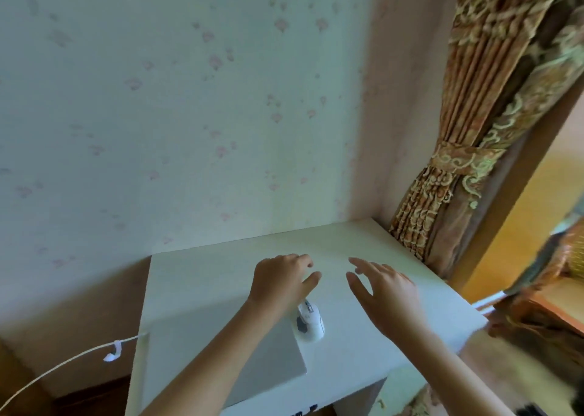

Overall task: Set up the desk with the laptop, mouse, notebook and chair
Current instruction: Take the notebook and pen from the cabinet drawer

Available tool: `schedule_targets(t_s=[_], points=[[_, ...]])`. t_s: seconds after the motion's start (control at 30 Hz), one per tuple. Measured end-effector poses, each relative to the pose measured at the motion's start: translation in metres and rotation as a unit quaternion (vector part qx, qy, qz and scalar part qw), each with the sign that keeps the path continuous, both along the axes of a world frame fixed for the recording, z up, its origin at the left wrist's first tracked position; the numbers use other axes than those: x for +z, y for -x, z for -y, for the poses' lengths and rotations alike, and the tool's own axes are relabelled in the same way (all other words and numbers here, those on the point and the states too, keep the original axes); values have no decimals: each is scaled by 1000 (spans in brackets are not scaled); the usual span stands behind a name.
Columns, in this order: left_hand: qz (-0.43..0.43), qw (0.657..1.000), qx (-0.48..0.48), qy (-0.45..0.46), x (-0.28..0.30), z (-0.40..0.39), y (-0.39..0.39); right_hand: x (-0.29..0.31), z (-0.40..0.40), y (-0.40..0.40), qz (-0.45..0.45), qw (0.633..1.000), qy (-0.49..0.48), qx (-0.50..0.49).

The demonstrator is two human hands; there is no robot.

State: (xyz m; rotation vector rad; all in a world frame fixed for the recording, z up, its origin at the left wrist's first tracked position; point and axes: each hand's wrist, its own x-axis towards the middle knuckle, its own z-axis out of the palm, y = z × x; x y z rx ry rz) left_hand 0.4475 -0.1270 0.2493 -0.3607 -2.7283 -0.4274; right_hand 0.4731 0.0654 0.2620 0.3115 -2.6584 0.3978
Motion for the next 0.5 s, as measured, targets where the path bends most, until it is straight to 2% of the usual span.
schedule_targets(t_s=[0.27,0.5], points=[[31,985,-170,10,9,-16,-24,6,-13,-87,44,981,8,-191],[25,946,-322,24,15,-71,-74,5,-31,-190,24,948,10,-316]])
